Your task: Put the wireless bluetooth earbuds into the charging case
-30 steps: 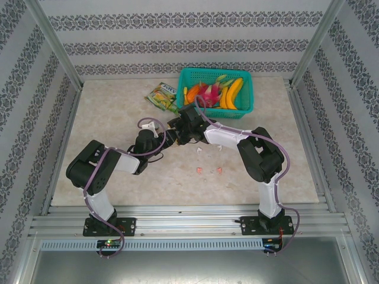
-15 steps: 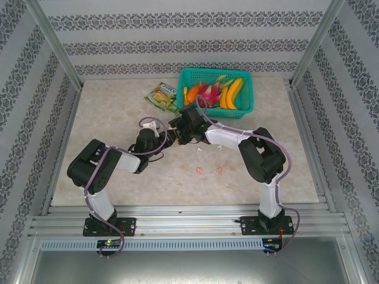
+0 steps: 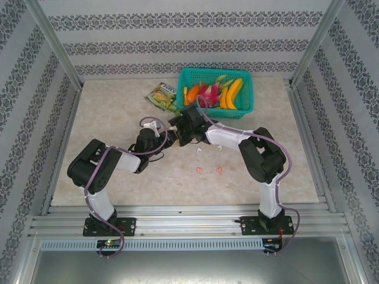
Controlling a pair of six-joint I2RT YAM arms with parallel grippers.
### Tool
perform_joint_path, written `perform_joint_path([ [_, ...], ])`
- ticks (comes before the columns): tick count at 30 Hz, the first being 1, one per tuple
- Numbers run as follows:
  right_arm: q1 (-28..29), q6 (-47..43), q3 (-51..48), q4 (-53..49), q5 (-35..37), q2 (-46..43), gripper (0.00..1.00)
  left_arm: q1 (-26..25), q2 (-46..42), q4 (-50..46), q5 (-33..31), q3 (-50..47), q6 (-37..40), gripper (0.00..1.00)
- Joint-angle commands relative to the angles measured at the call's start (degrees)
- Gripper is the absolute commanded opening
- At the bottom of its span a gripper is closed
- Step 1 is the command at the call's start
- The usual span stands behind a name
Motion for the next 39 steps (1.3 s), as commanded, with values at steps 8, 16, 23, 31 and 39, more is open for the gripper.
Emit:
perform_joint_path([
  [8,-6.7,-12.71,-8.49,1.09,-1.03,-13.36,0.84,1.92,-6.88,-6.55,8.2,0.68,2.51,0.01],
  [16,-8.91,-50.23,-20.08,6.14,-5.57,-25.22,0.83,7.82,-13.9,-18.04,27.0,3.56,8.17,0.01],
  [23,-7.01,-61.99,-25.75,11.28,-12.77,-28.84,0.82,8.46,-18.19,-28.3,32.57,7.45,13.55,0.01],
  [31,-4.94,-61.27,-24.09,14.98,-14.54,-25.75,0.8,8.43,-20.14,-32.26,32.81,8.46,15.31,0.0],
  [39,-4.45,-59.79,-22.98,17.26,-15.17,-23.02,0.79,8.43,-20.37,-32.83,32.9,8.57,15.86,0.0],
])
